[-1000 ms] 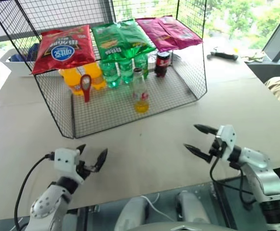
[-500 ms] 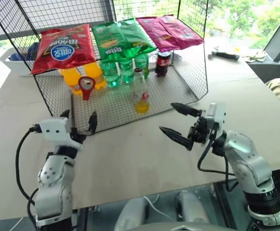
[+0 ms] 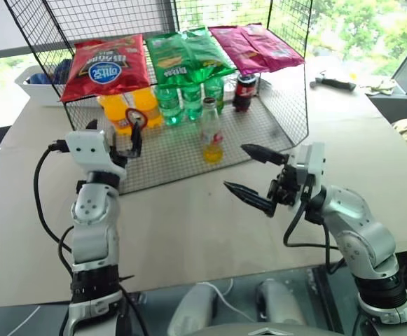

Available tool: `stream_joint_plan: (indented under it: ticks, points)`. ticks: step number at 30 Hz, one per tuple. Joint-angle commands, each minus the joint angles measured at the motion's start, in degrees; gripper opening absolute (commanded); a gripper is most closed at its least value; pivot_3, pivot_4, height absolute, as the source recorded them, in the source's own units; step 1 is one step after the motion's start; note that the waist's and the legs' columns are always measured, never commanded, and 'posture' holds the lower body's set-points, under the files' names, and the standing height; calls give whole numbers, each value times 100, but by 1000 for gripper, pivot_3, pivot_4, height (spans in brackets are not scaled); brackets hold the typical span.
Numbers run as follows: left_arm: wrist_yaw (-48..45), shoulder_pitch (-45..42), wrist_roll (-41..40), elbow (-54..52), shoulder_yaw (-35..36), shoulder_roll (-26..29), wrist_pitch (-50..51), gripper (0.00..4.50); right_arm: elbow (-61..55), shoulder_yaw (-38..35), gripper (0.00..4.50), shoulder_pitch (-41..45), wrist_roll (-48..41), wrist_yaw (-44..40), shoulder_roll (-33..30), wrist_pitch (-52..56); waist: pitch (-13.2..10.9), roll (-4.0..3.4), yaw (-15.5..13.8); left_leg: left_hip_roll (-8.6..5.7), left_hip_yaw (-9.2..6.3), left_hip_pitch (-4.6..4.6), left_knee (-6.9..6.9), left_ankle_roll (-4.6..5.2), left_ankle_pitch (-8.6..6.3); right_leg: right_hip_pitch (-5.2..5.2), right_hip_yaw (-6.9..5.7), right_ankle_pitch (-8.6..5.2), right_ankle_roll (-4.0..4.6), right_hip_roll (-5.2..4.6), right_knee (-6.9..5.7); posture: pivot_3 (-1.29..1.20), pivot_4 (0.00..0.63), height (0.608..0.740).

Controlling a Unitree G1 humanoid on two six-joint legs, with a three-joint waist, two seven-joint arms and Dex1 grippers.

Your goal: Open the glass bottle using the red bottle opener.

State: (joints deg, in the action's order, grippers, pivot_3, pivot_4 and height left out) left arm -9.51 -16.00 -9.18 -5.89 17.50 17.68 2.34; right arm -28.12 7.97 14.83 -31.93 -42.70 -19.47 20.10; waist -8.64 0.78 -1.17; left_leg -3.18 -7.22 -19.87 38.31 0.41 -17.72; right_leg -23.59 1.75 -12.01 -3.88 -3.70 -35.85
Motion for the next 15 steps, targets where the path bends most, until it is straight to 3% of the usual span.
stream_joint_plan:
  ticks: [1,11,15]
  points:
    - [-60,-254,25,278,-148,39,-29,4500,-218,-21,4460,145,-52,62,23,-17,0,0,-5,0,-7,0,0,-3,2,1,-8,1,2,0,0,0,150,740]
    - [-134,-698,201,851,-368,117,-57,4500,-167,26,4460,265,-28,105,37,-9,-2,8,47,-14,-49,-4,-1,-32,23,17,-48,6,10,4,1,0,150,740]
    - [-178,-802,100,903,-473,41,-82,4500,-173,37,4460,273,-16,109,36,-18,-4,12,94,-13,-44,-31,-10,-24,18,-21,-38,5,12,2,7,0,150,740]
